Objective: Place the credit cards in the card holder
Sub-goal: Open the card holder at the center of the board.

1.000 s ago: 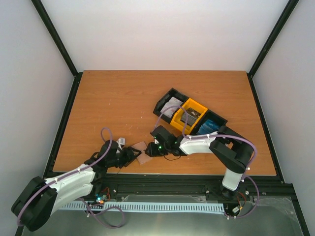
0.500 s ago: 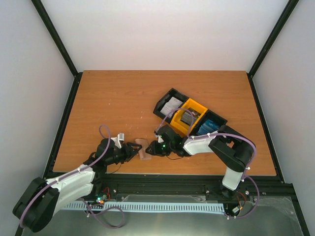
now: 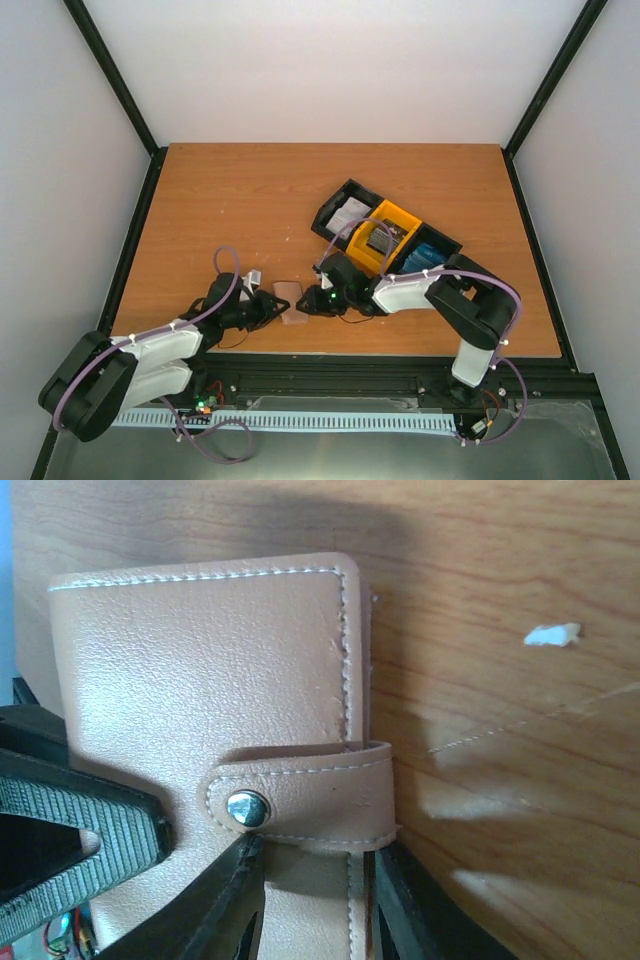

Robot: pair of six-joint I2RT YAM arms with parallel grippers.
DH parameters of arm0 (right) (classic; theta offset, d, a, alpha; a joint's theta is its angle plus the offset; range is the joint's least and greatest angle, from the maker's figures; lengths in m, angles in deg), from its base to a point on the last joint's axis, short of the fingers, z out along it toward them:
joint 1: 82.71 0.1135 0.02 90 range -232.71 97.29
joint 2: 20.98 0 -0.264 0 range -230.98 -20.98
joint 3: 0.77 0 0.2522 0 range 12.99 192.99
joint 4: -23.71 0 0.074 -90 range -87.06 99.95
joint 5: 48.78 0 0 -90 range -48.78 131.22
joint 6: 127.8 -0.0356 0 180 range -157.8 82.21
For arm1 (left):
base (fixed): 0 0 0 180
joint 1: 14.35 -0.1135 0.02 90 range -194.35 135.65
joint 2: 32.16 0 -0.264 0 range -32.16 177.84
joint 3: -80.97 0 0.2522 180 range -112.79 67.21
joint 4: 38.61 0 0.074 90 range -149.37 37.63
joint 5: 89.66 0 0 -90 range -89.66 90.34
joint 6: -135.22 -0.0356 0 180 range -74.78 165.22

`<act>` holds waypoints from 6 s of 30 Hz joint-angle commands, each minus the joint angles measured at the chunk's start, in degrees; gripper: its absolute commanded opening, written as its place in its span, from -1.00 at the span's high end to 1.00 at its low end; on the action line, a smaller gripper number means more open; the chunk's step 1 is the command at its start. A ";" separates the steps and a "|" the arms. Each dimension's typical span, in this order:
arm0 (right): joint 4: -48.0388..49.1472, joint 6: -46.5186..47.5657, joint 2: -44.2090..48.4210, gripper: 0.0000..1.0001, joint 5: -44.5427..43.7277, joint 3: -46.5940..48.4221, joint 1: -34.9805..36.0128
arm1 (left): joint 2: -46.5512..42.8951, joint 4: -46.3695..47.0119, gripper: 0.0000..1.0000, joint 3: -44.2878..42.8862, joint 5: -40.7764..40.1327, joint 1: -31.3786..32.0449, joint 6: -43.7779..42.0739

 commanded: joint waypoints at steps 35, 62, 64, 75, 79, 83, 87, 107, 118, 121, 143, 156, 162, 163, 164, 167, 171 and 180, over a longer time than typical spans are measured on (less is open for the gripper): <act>-32.87 11.06 0.08 0.12 -22.98 21.13 6.46 | -4.95 -5.67 0.99 -8.24 -1.60 -0.03 -13.49; -27.68 14.62 12.58 0.18 -20.96 12.12 1.03 | -6.42 -8.94 0.99 -10.67 -2.67 0.02 -15.52; -24.90 15.32 13.93 0.05 -15.56 10.94 0.80 | -6.41 -9.10 0.99 -11.01 -2.31 0.01 -15.68; -26.14 10.36 10.22 0.31 -22.16 11.65 0.31 | -7.21 -9.96 0.99 -11.70 -1.13 0.02 -15.91; -23.57 11.00 10.28 0.47 -21.35 10.23 0.27 | -7.13 -10.00 0.99 -11.77 -0.75 0.02 -16.07; -20.71 12.30 10.20 0.48 -19.64 9.90 0.27 | -7.15 -10.03 0.99 -12.13 -0.31 0.00 -16.15; -19.92 12.88 9.53 0.53 -18.15 10.22 -0.04 | -7.13 -10.00 0.99 -12.39 0.07 0.02 -16.12; -23.61 13.65 9.38 0.94 -19.55 11.32 -0.44 | -6.75 -10.19 0.93 -12.59 0.73 0.02 -15.11; -31.73 12.34 13.55 0.94 -16.83 10.41 -0.44 | -2.98 -12.87 -0.75 -11.19 -6.70 0.02 -14.94; -32.66 12.16 14.15 0.94 -16.50 10.65 -0.43 | -1.22 -12.40 -0.87 -11.46 -7.19 0.02 -15.01; -33.36 14.93 13.71 0.94 -18.88 15.28 -0.52 | 9.97 -11.15 -0.88 -18.11 -0.83 0.02 -22.97; -35.35 15.31 11.95 0.95 -23.65 14.49 -0.63 | 8.50 -12.74 -0.41 -19.23 -3.03 0.02 -24.14; -35.37 15.28 11.39 0.94 -24.67 14.14 -0.61 | 9.89 -13.35 -0.06 -19.95 -2.23 0.02 -24.95; -35.36 15.29 11.28 0.94 -24.80 13.95 -0.68 | 9.82 -13.39 -0.03 -20.04 -2.36 -0.03 -25.03; -35.41 15.27 11.13 0.94 -25.03 13.88 -0.70 | 9.81 -13.47 0.01 -20.21 -2.70 -0.04 -25.14; -35.41 15.37 10.68 0.94 -25.35 13.69 -0.79 | 9.87 -13.85 0.22 -20.75 -3.24 0.02 -25.81; -35.11 15.76 10.67 0.94 -24.89 13.52 -0.79 | 10.67 -14.44 0.53 -21.35 -4.16 0.02 -27.08; -32.45 16.29 12.06 0.94 -22.61 12.63 -0.96 | 13.28 -16.36 0.30 -22.88 -4.80 0.02 -28.19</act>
